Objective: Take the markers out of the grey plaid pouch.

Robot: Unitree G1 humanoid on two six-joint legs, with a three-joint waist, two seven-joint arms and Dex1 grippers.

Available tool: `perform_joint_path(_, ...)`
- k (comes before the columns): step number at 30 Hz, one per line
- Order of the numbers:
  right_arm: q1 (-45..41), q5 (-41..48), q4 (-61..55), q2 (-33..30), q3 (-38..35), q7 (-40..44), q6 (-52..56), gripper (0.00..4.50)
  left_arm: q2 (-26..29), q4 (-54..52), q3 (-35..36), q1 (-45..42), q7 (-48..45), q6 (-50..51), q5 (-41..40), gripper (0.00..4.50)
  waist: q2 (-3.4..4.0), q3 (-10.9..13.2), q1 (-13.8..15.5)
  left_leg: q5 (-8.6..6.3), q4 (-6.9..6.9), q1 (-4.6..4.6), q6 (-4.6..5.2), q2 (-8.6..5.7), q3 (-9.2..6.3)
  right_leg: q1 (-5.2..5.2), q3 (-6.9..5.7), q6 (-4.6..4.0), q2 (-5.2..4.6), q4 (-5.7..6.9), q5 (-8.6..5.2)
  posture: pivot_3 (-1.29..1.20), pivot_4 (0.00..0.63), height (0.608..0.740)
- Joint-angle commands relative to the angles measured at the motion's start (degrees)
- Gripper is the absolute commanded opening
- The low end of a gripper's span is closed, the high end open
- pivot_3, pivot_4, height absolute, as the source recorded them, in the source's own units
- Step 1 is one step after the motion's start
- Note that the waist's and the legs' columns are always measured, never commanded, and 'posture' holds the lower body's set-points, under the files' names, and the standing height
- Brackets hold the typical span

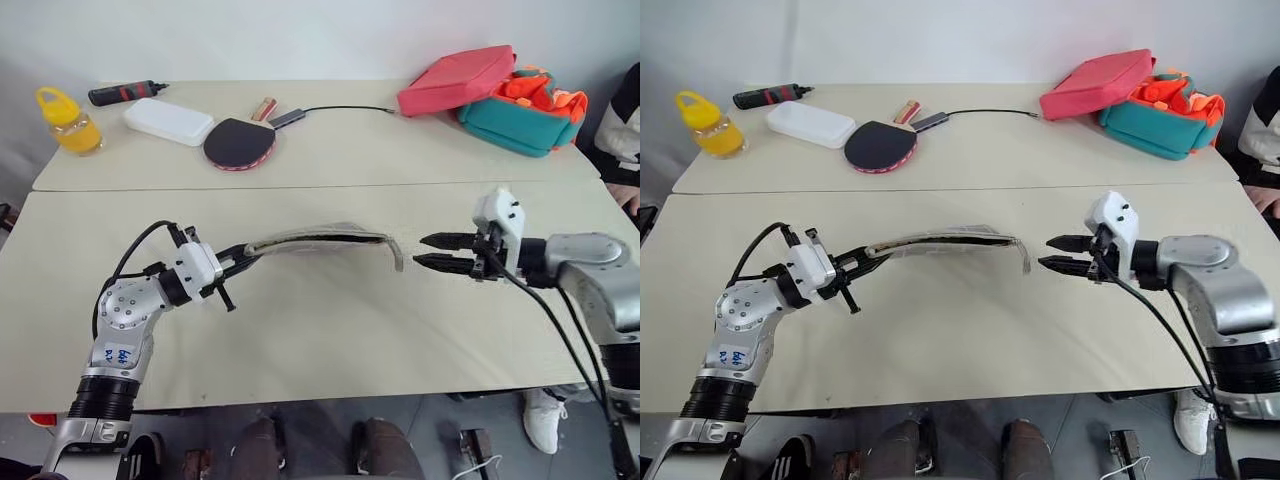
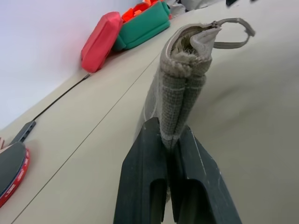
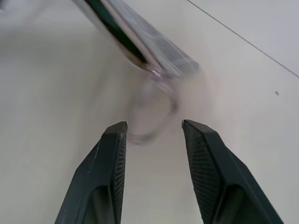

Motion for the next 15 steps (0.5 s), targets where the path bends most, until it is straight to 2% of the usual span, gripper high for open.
perform_joint_path(1,-4.5,0.9,-1.2,2.4,-2.8,-2.7,-1.1,1.79,-0.4,-1.1,0.4,-0.5,-0.1,0.2,0.2,0.0,0.0,0.0,-0.2,0.0,0.01,0.02,0.0,0.01,0.03,-0.01,0.03,0.0,0.0,0.02,0.0,0.0,0.15,0.74)
perform_joint_path(3,-5.9,0.8,-2.5,5.3,-2.1,-4.5,-2.4,1.34,-0.8,-1.5,0.3,-0.9,0.0,1.4,-0.4,0.0,0.0,0.0,-0.1,0.01,0.01,0.03,-0.01,0.02,0.03,-0.02,0.03,0.0,0.01,0.05,0.0,0.0,0.15,0.74)
perform_joint_path(7,-6.5,-2.8,-6.6,11.7,2.1,-8.1,-6.8,0.04,-1.4,-2.9,-0.3,-1.1,-0.5,3.4,-0.7,0.0,0.0,0.0,0.1,0.0,-0.01,0.01,-0.02,0.01,0.02,-0.02,0.0,0.0,0.01,0.04,0.0,0.0,0.15,0.74)
perform_joint_path(11,-5.8,-9.1,-7.1,15.7,7.4,-10.1,-12.7,0.04,-2.3,-4.0,-0.8,-1.2,-0.3,5.0,0.0,0.0,0.0,0.0,0.2,-0.01,0.0,-0.02,-0.02,-0.02,0.07,-0.02,-0.01,0.01,0.0,0.04,0.0,0.0,0.15,0.74)
perform_joint_path(15,-5.2,-15.6,-2.6,14.8,10.1,-9.6,-19.3,0.04,-3.1,-4.6,-1.0,-1.2,0.0,5.4,0.5,0.0,0.0,0.0,0.2,-0.01,0.03,-0.03,-0.02,-0.02,0.12,-0.01,-0.02,0.01,0.0,0.03,0.0,0.0,0.15,0.74)
